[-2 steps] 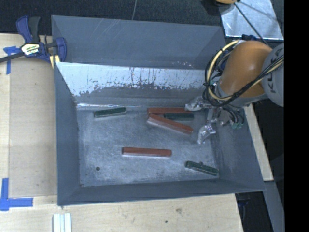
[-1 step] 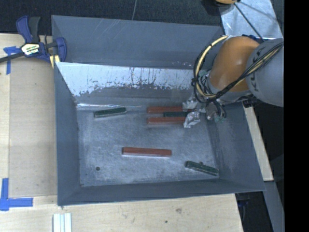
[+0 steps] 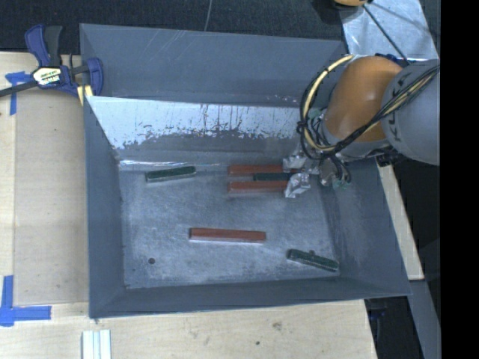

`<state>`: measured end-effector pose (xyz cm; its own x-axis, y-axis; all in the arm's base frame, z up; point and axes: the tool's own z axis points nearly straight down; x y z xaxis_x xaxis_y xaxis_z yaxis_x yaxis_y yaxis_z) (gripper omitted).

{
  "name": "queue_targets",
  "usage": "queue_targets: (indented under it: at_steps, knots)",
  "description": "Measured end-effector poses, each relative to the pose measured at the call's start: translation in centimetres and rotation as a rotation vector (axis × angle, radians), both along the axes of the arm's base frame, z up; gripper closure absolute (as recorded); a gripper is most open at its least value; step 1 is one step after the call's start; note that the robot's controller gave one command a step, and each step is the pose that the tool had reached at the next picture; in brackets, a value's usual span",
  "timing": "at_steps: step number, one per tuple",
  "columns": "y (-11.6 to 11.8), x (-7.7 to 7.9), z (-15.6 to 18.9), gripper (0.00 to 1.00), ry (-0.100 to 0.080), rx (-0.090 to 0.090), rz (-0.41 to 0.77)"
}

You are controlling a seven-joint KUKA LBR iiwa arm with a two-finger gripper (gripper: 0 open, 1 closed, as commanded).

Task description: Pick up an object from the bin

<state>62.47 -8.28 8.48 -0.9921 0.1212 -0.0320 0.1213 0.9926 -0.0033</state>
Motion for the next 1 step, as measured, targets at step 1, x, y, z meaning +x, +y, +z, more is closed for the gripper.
queue_targets:
  at_steps: [1]
  knots:
    - [-2.13,-1.45,15.44,1.00,0.024,0.004,0.083]
